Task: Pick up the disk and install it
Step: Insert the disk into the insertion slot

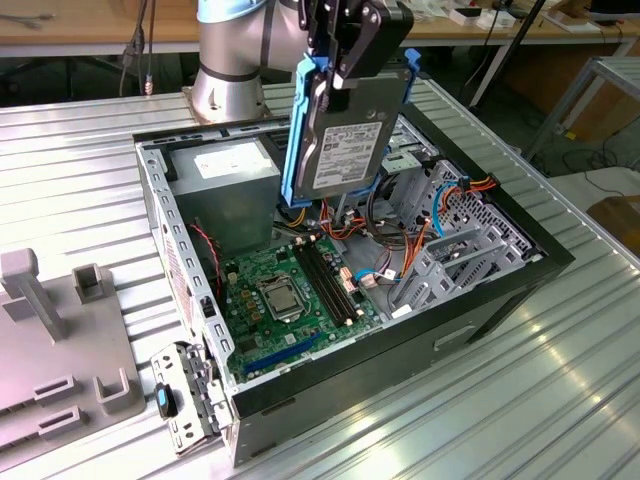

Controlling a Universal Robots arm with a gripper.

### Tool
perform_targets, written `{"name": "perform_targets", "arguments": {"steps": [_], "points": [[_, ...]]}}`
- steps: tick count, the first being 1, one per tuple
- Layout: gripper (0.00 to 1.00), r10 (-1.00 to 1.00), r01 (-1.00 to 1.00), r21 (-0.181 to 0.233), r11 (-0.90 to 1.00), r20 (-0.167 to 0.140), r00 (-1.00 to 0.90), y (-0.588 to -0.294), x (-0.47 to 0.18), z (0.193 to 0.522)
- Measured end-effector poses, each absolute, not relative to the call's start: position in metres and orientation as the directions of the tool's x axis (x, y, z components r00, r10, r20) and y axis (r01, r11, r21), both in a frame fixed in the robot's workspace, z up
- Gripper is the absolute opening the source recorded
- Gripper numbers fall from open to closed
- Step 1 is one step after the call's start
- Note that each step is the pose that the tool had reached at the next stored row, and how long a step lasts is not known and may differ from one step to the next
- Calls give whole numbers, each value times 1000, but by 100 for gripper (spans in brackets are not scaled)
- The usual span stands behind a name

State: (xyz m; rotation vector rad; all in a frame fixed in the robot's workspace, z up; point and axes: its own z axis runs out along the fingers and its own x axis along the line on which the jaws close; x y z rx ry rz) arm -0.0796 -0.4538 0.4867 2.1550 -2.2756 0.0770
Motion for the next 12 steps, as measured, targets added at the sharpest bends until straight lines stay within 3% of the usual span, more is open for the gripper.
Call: {"name": "perform_targets", "arguments": {"steps": [12], "points": [[37,-998,-998,-31,47,37,-48,-475,-58,486]]}}
